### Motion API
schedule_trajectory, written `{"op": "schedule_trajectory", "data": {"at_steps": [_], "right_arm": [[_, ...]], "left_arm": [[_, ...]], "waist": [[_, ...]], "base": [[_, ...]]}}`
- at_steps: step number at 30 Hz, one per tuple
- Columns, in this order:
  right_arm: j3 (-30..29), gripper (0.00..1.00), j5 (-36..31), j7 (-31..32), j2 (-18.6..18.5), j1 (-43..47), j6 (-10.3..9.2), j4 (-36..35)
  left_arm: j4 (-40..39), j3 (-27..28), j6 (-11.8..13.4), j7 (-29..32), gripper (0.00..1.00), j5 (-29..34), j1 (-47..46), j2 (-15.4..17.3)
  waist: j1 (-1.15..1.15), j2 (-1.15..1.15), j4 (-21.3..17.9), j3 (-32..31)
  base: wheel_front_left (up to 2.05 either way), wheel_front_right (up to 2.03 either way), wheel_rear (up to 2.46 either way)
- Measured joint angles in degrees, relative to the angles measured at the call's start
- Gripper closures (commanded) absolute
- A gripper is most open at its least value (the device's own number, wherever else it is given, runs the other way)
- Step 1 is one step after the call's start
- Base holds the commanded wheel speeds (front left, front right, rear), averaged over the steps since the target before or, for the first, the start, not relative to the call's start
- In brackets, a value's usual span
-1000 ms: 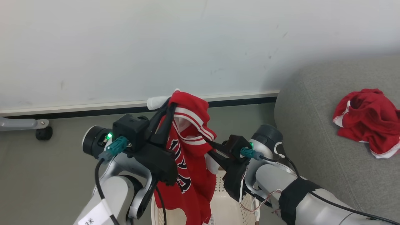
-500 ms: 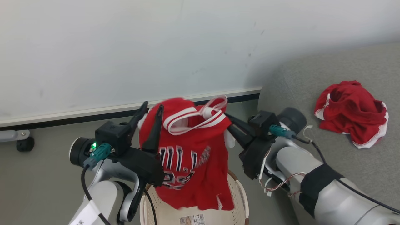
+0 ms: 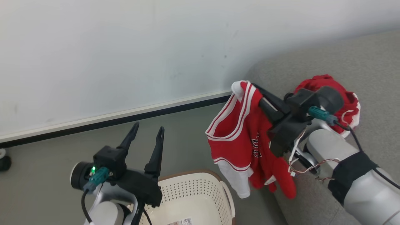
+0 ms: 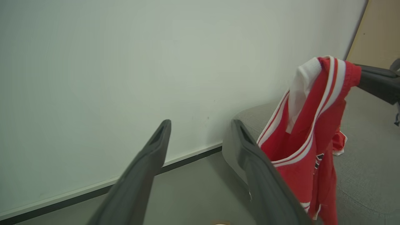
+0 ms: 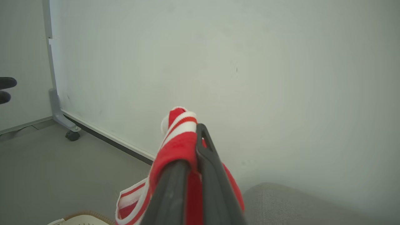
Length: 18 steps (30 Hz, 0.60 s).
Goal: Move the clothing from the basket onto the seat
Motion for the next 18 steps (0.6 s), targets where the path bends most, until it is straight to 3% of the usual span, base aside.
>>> {"op": "schedule_trajectory", "data": {"at_steps": [8,18], "right_arm": [[-2.7,1.00,-2.5,-0.2,-5.1,0.4,-2.45,-6.2],[-4.6,1.00,-4.3,-0.4,-8.2,0.6,-3.96,-12.2]], "left_arm": [[0.5,-1.5,-0.1,-1.9,0.00,0.0,4.0,-0.3],[1.1,-3.5,-0.7,-3.4,0.00,0.0,6.3,-0.7]], "waist": [[0.00,0.00,-4.5,-0.4],[0.00,0.00,-10.8,-0.8]], "base": [[0.00,0.00,0.00],[0.00,0.00,0.00]]}}
